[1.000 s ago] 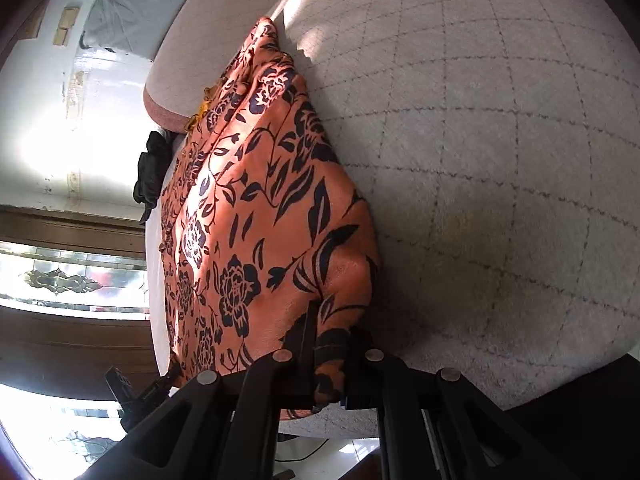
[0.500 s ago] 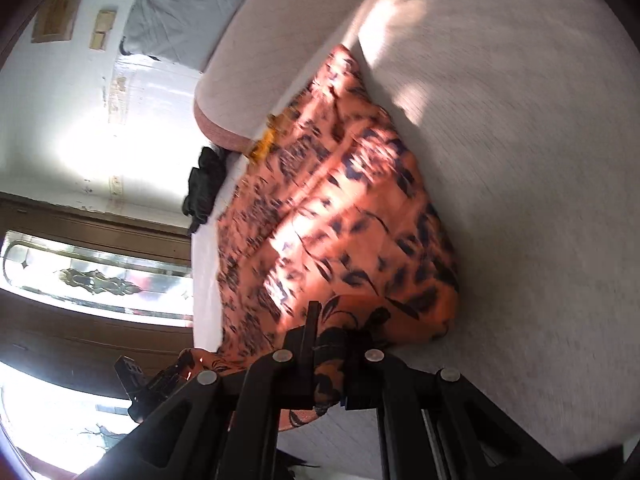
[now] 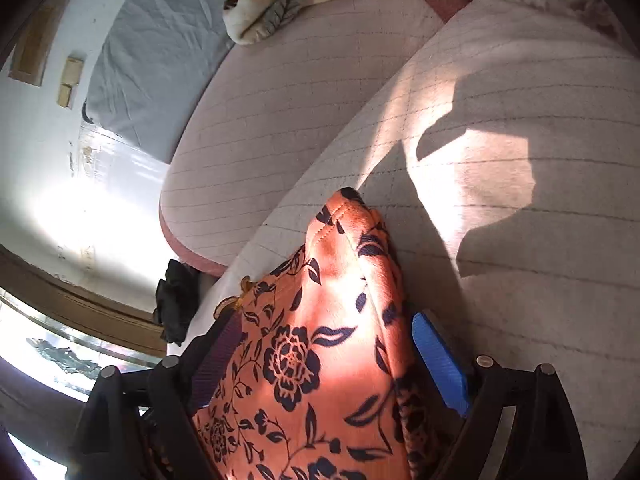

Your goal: Fold small clothes

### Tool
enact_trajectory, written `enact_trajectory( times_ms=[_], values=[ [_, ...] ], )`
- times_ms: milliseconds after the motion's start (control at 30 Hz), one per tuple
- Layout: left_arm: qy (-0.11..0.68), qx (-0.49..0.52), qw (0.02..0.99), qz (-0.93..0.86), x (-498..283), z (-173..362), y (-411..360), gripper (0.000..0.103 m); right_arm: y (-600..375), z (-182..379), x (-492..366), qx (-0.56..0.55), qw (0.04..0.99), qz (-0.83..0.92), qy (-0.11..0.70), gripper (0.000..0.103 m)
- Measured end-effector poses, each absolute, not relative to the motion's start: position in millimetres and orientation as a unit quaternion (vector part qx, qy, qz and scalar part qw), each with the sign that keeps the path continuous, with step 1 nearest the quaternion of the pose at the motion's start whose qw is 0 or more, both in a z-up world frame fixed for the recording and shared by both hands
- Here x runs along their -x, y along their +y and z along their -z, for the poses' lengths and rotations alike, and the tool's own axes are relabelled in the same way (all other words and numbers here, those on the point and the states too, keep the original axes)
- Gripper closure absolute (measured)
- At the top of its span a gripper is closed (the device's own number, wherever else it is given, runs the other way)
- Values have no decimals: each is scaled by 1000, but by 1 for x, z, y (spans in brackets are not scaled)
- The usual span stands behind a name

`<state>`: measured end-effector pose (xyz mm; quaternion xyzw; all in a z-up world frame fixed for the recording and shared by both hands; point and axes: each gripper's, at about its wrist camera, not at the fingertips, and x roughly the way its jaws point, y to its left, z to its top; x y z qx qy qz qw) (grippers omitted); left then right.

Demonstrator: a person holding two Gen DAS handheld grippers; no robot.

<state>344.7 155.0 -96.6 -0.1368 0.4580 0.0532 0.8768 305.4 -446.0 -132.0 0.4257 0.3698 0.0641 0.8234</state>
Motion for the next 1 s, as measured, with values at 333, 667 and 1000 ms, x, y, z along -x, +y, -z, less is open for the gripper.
enact_trajectory(
  times_ms=[333,667,1000],
  values=[
    [460,255,850,-26,-207,116,138,27,-393,169,-159,-510,766,-57,387,13],
    [468,211,854,-87,-261,136,92,85,-386,180,-222,-577,735,28,356,22],
    [405,190,893,-44,-224,39,82,88,-384,109,-230,-519,776,-16,358,89]
  ],
)
